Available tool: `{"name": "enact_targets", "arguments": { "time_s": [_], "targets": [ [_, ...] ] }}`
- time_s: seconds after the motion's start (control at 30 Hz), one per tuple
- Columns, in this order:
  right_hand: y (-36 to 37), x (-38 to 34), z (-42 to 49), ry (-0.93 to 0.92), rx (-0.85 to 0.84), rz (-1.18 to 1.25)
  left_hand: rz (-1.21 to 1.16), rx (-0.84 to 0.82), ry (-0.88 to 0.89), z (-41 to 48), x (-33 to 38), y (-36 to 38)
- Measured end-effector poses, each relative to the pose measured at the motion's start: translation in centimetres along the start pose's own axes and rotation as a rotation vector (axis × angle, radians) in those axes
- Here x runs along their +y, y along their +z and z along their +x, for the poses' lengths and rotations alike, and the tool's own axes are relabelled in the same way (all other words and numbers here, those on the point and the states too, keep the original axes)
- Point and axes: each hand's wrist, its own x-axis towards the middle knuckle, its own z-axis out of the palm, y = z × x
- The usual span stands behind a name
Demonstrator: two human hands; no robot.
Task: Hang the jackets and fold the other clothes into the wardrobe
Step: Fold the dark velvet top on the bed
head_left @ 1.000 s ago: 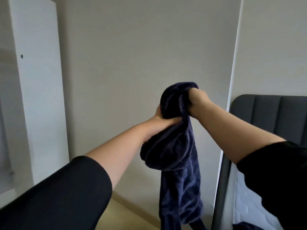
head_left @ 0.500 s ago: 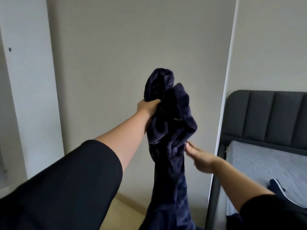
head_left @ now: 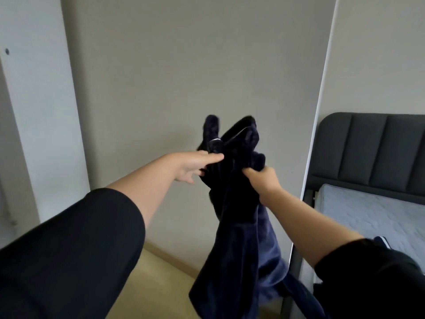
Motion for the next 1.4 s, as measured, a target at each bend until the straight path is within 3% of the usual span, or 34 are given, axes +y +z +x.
{"name": "enact_targets", "arguments": {
  "time_s": [0.1, 0.2, 0.3, 0.4, 0.47, 0.63, 0.77, 0.83, 0.93, 1.07, 1.17, 1.27, 1.33, 1.4],
  "targets": [
    [0.1, -3.2, 1.4, -0.037, 0.087, 0.046, 0.16, -0.146, -0.057, 0.1, -1.4, 1.4],
    [0.1, -5.3, 2.2, 0.014, 0.043, 0.197, 0.156, -0.108, 0.193, 0.7, -2.3, 4.6],
    [0.3, -6.8, 2.0, 0.002, -0.068, 0.329, 0.115, 0.16, 0.392, 2.0, -2.9, 7.8],
    [0.2, -8.2, 1.9, -0.076, -0.2, 0.394, 0.023, 0.522, 0.444, 3.1, -2.3, 8.2],
    [-0.4, -8.3, 2.3, -0.118, -0.313, 0.39, -0.121, 0.64, 0.409, 3.4, -1.5, 7.3],
    [-3.1, -3.9, 1.7, -0.179, -0.373, -0.198, -0.438, 0.648, 0.289, 2.7, -0.1, 3.8],
    [-3.2, 2.3, -0.8, 0.022, -0.678, -0.008, -0.517, 0.541, 0.266, 2.3, 0.6, 2.4],
    [-2.5, 3.8, -1.3, 0.068, -0.59, 0.04, -0.455, 0.501, 0.254, 2.2, 0.4, 2.4],
    [-2.4, 3.1, -0.6, 0.043, -0.278, -0.02, -0.324, 0.411, 0.219, 1.5, -0.4, 1.0],
    [-4.3, 0.0, 1.5, -0.095, -0.17, -0.116, 0.085, 0.249, 0.193, 0.3, -2.3, -3.0],
    [-4.9, -2.0, 2.3, -0.145, -0.178, -0.146, 0.503, 0.367, 0.15, 1.1, -3.3, -3.9],
    [-4.5, -2.9, 2.6, -0.132, -0.167, -0.124, 0.802, 0.636, 0.162, 1.9, -3.6, -2.7],
    [-4.5, -3.2, 2.8, -0.076, -0.091, -0.046, 0.999, 0.798, 0.257, 2.4, -3.8, -2.1],
    [-4.8, -3.6, 3.1, -0.019, -0.015, 0.041, 0.996, 0.768, 0.487, 2.4, -3.4, -1.0]
  ]
}}
